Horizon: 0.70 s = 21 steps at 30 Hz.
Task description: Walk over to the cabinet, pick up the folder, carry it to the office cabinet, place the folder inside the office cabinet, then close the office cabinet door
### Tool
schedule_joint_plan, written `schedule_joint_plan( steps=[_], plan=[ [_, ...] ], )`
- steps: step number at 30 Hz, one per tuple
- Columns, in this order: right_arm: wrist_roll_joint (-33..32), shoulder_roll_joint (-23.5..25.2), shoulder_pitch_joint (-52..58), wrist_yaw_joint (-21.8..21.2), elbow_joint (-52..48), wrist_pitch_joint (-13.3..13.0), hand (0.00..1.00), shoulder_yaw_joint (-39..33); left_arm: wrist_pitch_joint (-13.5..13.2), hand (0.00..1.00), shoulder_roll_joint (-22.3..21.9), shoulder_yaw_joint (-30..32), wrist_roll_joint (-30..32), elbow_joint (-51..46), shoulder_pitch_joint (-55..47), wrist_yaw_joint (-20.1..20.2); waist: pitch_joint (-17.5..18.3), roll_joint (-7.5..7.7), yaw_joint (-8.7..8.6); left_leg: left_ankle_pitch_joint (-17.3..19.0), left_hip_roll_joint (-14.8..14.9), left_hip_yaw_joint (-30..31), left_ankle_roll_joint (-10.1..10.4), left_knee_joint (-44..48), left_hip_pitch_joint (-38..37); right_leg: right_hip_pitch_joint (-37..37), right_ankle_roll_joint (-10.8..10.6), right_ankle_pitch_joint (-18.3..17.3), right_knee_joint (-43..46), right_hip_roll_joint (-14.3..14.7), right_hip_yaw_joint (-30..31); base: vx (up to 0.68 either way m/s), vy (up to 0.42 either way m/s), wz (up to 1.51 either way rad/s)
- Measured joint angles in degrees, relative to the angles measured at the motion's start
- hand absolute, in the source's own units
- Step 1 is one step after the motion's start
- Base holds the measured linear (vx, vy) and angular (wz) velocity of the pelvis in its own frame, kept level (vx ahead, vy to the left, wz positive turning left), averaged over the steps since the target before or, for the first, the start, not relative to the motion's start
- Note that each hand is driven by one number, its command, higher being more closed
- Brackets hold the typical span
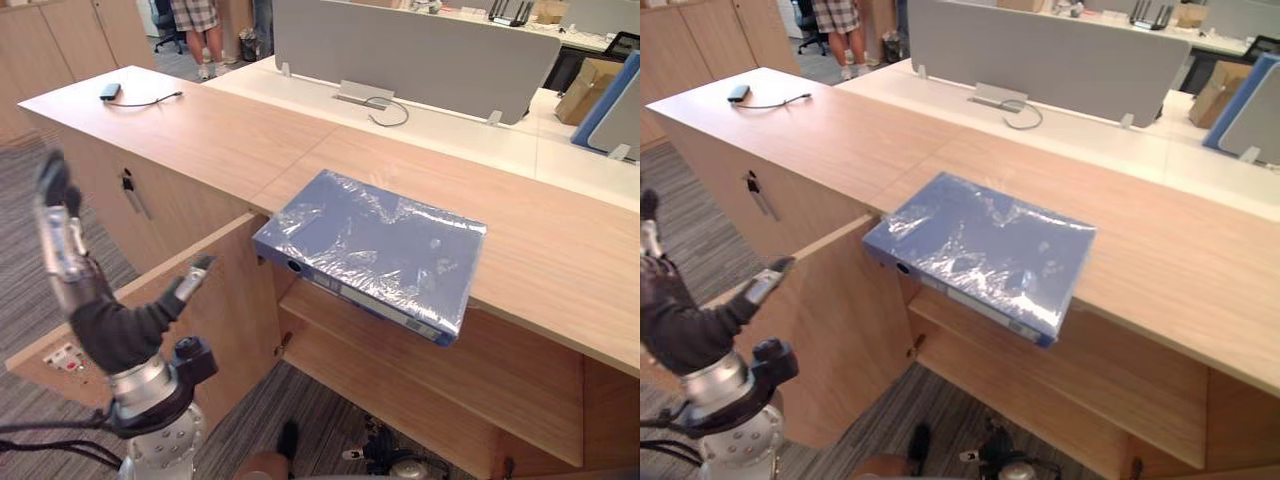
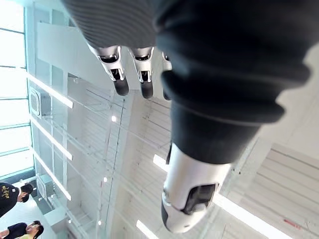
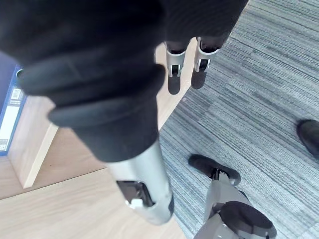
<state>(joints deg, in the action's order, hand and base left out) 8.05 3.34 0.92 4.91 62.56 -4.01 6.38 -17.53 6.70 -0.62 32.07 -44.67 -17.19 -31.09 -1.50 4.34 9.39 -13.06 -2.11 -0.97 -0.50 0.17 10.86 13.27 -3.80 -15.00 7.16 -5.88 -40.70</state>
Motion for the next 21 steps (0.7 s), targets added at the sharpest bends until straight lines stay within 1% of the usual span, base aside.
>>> schedule_joint_plan(
  steps=[4, 6, 9, 11, 13, 14, 16, 21],
  plan=[
    [0.57, -0.89, 0.07, -0.42, 0.19, -0.13, 0.0, 0.33, 0.37, 0.0, 2.02, -1.92, 5.7, 1.68, 0.0, 0.04, 0.2, 0.09, -0.69, 0.24, 0.08, -0.89, 0.03, -0.45, -0.33, -0.04, 0.03, 0.52, -0.62, -0.14, 0.69, 0.0, -0.045, -0.14],
    [2.02, -1.18, 0.09, -0.7, 0.22, -0.29, 0.0, 0.34, 0.37, 0.0, 3.25, -3.07, 8.53, 2.58, -0.08, 0.05, 0.37, 0.16, -0.63, 0.46, 0.33, -2.02, -0.02, -1.15, -1.17, -0.03, 0.2, 0.75, -0.67, -0.35, 2.0, 0.0, -0.021, -0.28],
    [2.3, -1.26, 0.43, -1.02, 0.22, -0.69, 0.0, 0.32, 0.58, 0.0, 4.71, -4.55, 12.44, 3.87, 0.02, 0.05, 0.7, 0.18, -1.28, 1.11, 0.5, -3.01, -0.22, -1.95, -2.1, -0.03, 0.22, 0.8, -0.61, -0.57, 3.2, -0.01, -0.028, -0.19],
    [2.42, -1.38, 0.96, -1.07, 0.27, -0.74, 0.0, 0.31, 0.64, 0.0, 4.97, -5.15, 13.54, 4.86, 0.03, 0.07, 0.94, 0.11, -1.95, 1.11, 0.6, -3.1, -0.17, -2.13, -2.15, -0.1, 0.25, 0.77, -0.65, -0.55, 3.36, -0.01, -0.041, -0.13],
    [2.52, -1.64, 1.32, -1.35, 1.1, -0.8, 0.0, 0.34, 0.87, 0.0, 4.82, -5.44, 13.61, 6.01, -0.1, 0.07, 1.48, -0.04, -1.63, 0.43, 0.78, -3.36, 0.63, -5.1, -4.15, -0.36, 0.25, 0.75, -0.75, -0.55, 5.09, 0.0, -0.05, -0.35],
    [2.93, -1.85, 1.71, -1.61, 1.25, -0.84, 0.0, 0.37, 1.0, 0.0, 4.94, -6.06, 13.69, 6.84, 0.08, 0.08, 1.96, -0.05, -2.06, 0.26, 0.94, -3.48, 0.68, -5.13, -4.27, -0.4, 0.25, 0.75, -0.94, -0.44, 5.67, 0.01, -0.053, -0.24],
    [3.43, -2.49, 2.4, -2.01, 1.25, -0.86, 0.0, 0.39, 1.25, 0.0, 4.91, -7.17, 14.68, 8.12, 0.24, 0.16, 2.4, 0.09, -2.29, -0.45, 1.27, -4.18, 0.98, -5.12, -4.38, -0.56, 0.24, 0.77, -1.09, -0.33, 6.4, 0.01, -0.061, -0.2],
    [4.4, -4.25, 3.23, -2.4, 1.22, -0.97, 0.0, 0.44, 1.97, 0.0, 5.33, -9.45, 16.79, 10.8, 1.46, 1.38, 2.68, -0.05, -2.92, -0.47, 1.74, -5.29, 1.09, -5.12, -4.66, -0.66, 0.29, 0.82, -1.32, -0.13, 7.86, 0.02, -0.068, -0.14]
  ],
)
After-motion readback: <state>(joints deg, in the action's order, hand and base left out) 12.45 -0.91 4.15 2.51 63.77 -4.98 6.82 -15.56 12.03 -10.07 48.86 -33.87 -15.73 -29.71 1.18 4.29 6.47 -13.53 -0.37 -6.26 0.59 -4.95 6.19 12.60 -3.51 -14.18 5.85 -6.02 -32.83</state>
